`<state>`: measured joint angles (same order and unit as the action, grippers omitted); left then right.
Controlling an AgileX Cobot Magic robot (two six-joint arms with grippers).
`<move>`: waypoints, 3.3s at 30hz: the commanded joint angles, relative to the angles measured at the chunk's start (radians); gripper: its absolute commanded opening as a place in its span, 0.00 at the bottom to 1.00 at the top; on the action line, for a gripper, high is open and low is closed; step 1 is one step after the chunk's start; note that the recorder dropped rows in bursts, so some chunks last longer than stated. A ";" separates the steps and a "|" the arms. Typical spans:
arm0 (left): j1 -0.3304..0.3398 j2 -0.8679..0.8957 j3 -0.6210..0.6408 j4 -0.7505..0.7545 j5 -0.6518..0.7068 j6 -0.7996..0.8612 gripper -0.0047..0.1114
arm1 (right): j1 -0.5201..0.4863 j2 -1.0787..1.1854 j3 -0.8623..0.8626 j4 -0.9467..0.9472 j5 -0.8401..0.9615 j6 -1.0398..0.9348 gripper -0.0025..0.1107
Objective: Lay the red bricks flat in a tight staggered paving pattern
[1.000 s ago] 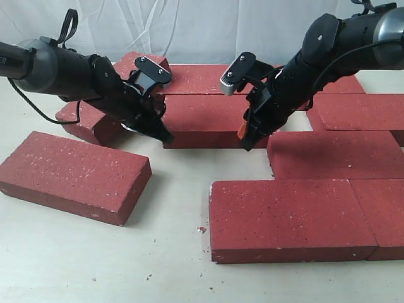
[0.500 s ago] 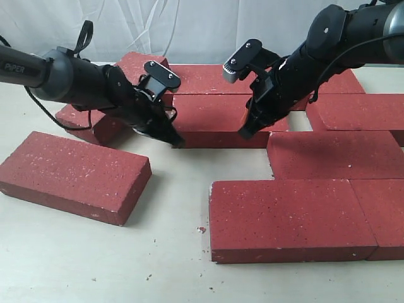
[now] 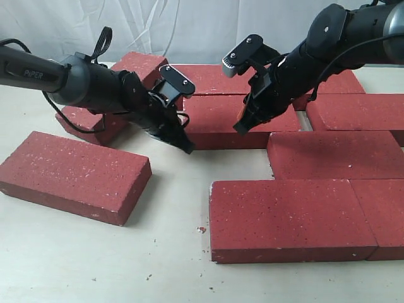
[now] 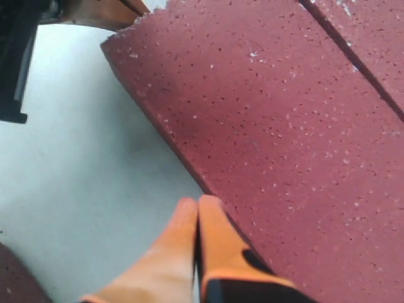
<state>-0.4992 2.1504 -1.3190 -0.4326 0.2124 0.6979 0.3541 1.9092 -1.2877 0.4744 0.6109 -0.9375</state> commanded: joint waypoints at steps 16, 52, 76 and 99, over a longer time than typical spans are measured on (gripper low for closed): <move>0.275 -0.329 0.036 0.007 0.406 -0.006 0.04 | 0.197 0.111 -0.195 0.283 -0.165 -0.119 0.02; 0.439 -0.383 0.112 -0.220 0.393 0.150 0.04 | 0.275 0.526 -0.762 -0.530 0.256 0.593 0.02; 0.439 -0.383 0.112 -0.226 0.393 0.152 0.04 | 0.275 0.526 -0.762 -0.738 0.341 0.716 0.02; 0.439 -0.383 0.112 -0.226 0.393 0.155 0.04 | 0.217 0.526 -0.762 -0.730 0.412 0.734 0.02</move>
<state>-0.0609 1.7763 -1.2120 -0.6485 0.6131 0.8488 0.6011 2.4407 -2.0509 -0.1747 0.9496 -0.2053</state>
